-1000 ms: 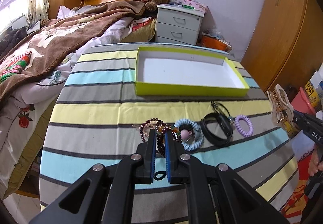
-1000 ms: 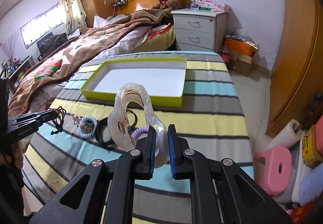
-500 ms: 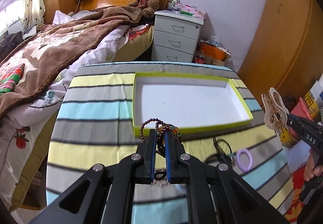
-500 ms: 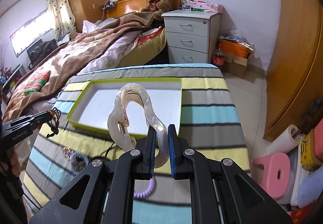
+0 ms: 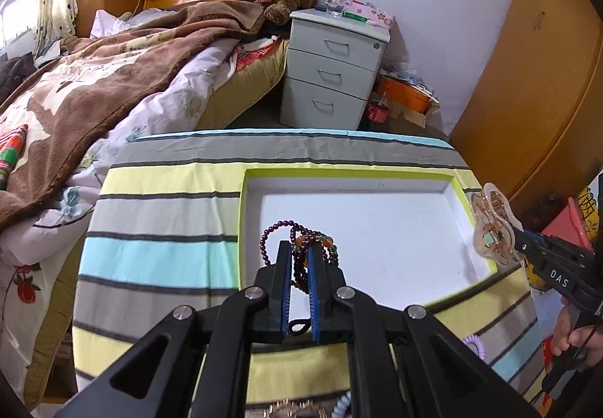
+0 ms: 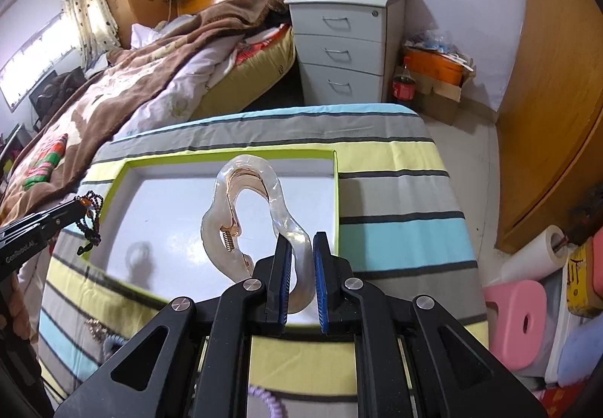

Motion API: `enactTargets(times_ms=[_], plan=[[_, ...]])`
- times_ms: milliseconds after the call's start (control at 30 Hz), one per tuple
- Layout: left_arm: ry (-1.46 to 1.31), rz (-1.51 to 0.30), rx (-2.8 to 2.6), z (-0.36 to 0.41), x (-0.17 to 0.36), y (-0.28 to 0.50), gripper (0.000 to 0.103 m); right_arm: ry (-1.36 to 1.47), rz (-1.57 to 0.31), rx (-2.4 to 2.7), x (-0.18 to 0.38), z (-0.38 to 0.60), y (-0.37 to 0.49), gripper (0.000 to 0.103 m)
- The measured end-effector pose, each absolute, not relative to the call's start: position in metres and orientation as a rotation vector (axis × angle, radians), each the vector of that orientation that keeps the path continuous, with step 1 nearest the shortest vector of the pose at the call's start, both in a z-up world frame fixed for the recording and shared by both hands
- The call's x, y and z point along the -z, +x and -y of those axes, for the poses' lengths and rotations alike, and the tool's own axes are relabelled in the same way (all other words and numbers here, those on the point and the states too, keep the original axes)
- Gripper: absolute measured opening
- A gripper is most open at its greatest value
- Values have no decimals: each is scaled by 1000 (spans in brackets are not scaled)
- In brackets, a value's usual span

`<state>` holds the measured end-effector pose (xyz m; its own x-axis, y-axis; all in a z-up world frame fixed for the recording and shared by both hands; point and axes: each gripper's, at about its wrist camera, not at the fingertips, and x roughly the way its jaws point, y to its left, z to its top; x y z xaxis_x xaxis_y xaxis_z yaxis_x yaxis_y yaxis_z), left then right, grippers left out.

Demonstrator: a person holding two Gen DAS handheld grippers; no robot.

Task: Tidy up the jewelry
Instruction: 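Lift the beaded bracelet and claw clip and carry both over the green box, then lower the bracelet and claw clip into the green box and open both tools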

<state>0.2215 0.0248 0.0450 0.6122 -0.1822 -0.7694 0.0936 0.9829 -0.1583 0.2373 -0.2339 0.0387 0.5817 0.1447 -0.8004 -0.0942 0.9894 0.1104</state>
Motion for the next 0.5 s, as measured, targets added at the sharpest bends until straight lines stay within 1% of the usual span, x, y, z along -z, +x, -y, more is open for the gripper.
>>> enactTargets(times_ms=[267,500], plan=[[-113,-959,153,-21,-21,259,9,51,-993,-120,-25,229,265,12],[-111,-986,144,-19,-12,278,9,35,-1026,-108,-17,225,279,12]])
